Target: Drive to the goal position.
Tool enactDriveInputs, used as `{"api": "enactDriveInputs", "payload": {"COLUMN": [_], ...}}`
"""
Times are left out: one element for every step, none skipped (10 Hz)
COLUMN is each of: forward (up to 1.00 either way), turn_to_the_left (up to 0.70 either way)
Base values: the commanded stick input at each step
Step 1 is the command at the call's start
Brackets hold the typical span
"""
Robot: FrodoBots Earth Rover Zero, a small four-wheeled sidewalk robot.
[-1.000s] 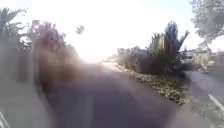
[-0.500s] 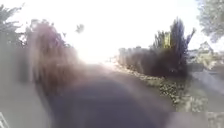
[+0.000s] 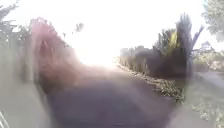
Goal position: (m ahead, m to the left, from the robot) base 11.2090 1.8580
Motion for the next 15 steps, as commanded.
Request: {"api": "enactDriveInputs", "payload": {"forward": [1.0,1.0,1.0,1.0,1.0,1.0,1.0,1.0,1.0,1.0,1.0,1.0,1.0,1.0,1.0], "turn_to_the_left": [0.0,0.0,0.0,0.0,0.0,0.0,0.0,0.0,0.0,0.0,0.0,0.0,0.0,0.0,-0.09]}}
